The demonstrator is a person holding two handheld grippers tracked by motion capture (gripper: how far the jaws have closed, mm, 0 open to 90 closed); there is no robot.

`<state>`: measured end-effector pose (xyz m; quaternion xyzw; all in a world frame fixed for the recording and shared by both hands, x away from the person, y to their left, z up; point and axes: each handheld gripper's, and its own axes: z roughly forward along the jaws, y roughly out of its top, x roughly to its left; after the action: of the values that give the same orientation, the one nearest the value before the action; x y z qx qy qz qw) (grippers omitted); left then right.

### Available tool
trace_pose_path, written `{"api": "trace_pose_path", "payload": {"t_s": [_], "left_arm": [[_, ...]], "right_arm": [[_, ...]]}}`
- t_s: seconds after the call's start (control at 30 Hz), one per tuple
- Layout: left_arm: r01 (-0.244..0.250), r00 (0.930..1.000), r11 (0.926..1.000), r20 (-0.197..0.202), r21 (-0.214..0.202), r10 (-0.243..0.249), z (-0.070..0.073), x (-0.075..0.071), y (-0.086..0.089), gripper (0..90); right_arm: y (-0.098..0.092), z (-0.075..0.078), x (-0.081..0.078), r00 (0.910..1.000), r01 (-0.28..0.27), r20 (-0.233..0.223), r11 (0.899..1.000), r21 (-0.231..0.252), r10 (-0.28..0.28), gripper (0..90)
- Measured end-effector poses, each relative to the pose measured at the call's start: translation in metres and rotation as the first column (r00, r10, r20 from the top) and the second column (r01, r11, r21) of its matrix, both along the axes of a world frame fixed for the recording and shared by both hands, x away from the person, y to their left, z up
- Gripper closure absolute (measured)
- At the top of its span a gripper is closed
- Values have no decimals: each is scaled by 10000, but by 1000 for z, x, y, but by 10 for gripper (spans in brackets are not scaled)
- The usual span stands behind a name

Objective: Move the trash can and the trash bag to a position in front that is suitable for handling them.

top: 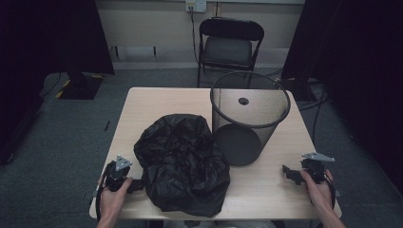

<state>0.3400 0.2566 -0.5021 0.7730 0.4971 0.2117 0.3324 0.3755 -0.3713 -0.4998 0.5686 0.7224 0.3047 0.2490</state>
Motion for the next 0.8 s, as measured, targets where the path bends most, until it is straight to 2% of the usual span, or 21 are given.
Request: {"api": "trace_pose_path", "payload": {"t_s": [0.1, 0.2, 0.23, 0.37, 0.43, 0.53, 0.6, 0.73, 0.8], "left_arm": [[-253, 9997, 9996, 75, -123, 254, 3, -4, 4, 173], [-373, 9991, 9986, 178, -361, 380, 9, -9, 8, 159], [-315, 9992, 9981, 216, -527, 327, 11, -11, 10, 157], [-559, 9966, 9924, 538, -1100, 621, 22, -17, 17, 163], [-373, 9958, 9904, 781, -1330, 480, 29, -19, 17, 163], [-217, 9945, 9924, 989, -1213, 338, 36, -21, 15, 168], [-130, 9912, 9926, 1294, -1204, 287, 45, -26, 17, 167], [222, 9888, 9867, 1492, -1610, 21, 57, -32, 19, 167], [502, 9852, 9851, 1702, -1645, -217, 67, -35, 15, 175]], "right_arm": [[0, 0, 0, 10000, -1, -2, 10000, 9, 1, 62], [0, 0, 0, 10000, 3, 0, 10000, -3, -3, 63], [0, 0, 0, 10000, 3, 2, 10000, -10, -3, 63], [1, 0, 0, 10000, 5, 7, 10000, -11, -5, 64], [1, 0, -1, 10000, 6, 8, 10000, -11, -6, 64], [1, 0, -1, 10000, -1, 7, 10000, -9, 1, 64], [1, 0, -1, 10000, -4, 4, 10000, -6, 4, 64], [1, 0, -1, 10000, -18, 6, 10000, -8, 18, 64], [1, 0, -1, 10000, -21, 10, 10000, -14, 21, 66]]}}
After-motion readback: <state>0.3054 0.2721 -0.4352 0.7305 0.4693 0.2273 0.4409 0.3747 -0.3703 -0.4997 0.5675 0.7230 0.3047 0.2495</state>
